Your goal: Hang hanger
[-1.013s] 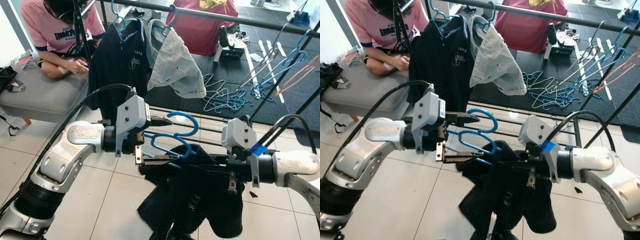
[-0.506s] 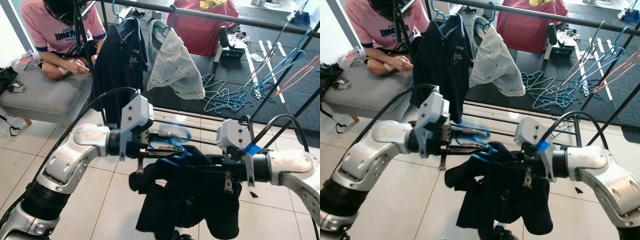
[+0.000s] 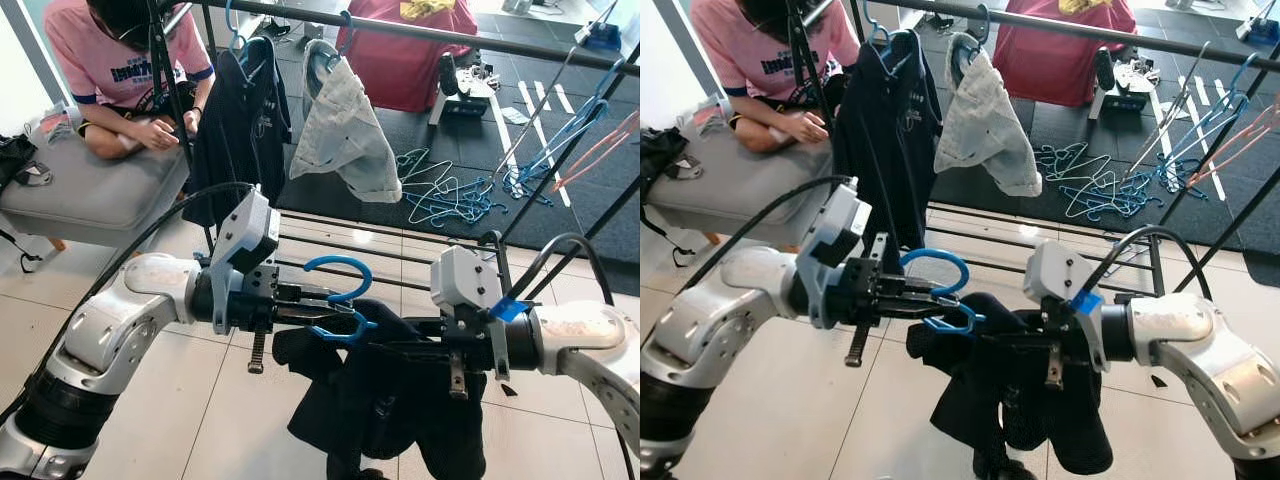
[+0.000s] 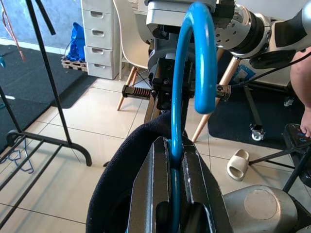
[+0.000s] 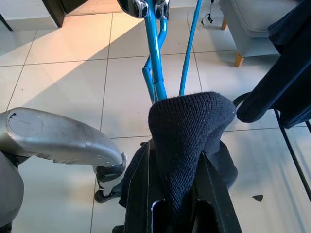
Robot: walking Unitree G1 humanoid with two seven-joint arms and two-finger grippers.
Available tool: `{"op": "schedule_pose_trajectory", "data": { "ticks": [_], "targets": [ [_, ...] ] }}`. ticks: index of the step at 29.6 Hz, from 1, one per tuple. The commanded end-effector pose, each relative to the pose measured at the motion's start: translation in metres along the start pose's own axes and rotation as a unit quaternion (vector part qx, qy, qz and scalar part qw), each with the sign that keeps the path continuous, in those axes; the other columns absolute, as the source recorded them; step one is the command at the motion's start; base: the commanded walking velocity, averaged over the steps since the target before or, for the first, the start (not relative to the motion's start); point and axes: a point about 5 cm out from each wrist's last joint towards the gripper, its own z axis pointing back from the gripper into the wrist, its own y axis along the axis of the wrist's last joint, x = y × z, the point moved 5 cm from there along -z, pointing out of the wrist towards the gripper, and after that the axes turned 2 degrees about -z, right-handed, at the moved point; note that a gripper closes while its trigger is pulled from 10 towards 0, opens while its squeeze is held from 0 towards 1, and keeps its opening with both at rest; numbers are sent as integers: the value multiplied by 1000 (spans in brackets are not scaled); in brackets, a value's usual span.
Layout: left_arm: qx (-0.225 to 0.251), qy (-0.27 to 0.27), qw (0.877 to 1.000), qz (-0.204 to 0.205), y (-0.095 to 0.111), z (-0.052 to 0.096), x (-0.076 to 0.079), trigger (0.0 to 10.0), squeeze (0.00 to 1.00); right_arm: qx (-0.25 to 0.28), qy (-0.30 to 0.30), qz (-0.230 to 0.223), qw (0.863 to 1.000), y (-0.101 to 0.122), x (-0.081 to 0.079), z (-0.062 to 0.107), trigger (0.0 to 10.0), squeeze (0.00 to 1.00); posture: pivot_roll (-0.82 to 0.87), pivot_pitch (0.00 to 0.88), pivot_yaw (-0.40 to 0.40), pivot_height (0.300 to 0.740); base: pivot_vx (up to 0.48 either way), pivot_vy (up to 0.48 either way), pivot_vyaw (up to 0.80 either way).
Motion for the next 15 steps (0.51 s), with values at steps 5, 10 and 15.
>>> {"op": "schedule_pose_trajectory", "data": {
  "ticks": [5, 10, 15],
  "targets": [
    [32, 3, 999, -2, 7, -8, 3, 0, 0, -5, -31, 12, 999, 2, 11, 8, 0, 0, -94, 185, -3, 740, 0, 0, 0],
    [59, 19, 998, 4, 12, -13, -1, 0, 0, -6, -43, 26, 999, 3, 15, 8, 9294, 0, -94, 185, -3, 740, 0, 0, 0],
    [90, 36, 995, 14, 17, -18, -6, 0, 0, 0, -50, 30, 998, 6, 17, 8, 10000, 0, -97, 186, -4, 740, 0, 0, 0]
  ]
}}
